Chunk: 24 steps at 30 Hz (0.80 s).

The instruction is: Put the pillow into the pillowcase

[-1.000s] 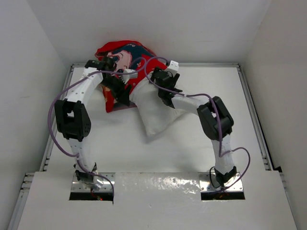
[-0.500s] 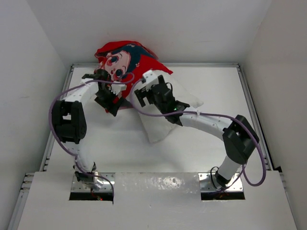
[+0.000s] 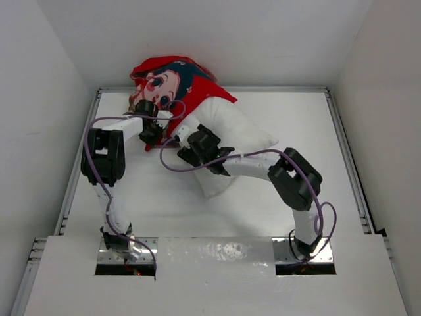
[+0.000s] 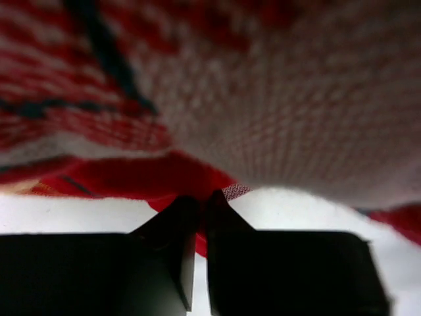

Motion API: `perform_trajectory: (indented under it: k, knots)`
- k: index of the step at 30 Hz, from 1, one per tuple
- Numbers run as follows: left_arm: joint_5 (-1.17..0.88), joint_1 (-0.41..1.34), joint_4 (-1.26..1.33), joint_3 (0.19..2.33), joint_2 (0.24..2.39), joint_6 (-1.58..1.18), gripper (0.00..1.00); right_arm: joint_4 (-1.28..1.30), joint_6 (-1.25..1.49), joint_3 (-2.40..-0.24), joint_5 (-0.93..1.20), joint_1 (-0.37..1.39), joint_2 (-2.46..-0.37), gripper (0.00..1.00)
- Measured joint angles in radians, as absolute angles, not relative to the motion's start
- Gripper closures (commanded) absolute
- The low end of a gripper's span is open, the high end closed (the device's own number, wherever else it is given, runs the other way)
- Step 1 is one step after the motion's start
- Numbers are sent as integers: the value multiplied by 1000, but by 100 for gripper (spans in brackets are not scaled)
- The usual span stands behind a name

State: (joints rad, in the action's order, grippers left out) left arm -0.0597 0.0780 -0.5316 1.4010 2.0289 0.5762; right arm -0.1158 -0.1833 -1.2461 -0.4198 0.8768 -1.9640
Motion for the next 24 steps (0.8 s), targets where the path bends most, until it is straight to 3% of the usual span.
perform_trajectory:
  k: [2, 4, 5, 8, 15, 24]
  knots:
    - [-75, 78, -513, 1388, 2025, 582, 100, -108, -179, -1264, -414, 879, -1982, 35]
    - [-112, 77, -513, 1375, 2010, 592, 100, -91, -171, -1293, -410, 877, -1998, 84]
    - [-137, 75, -533, 1373, 2003, 597, 100, -79, -162, -1317, -401, 873, -2012, 100]
    - [-247, 64, -673, 1412, 1980, 628, 100, -10, -117, -1422, -332, 864, -2068, 100]
    - [-554, 64, -1094, 1795, 1931, 778, 100, -13, 100, -1651, -149, 832, -2120, 100]
    - [-649, 59, -1194, 2123, 1842, 796, 100, -200, 357, -1995, -297, 739, -2183, 100]
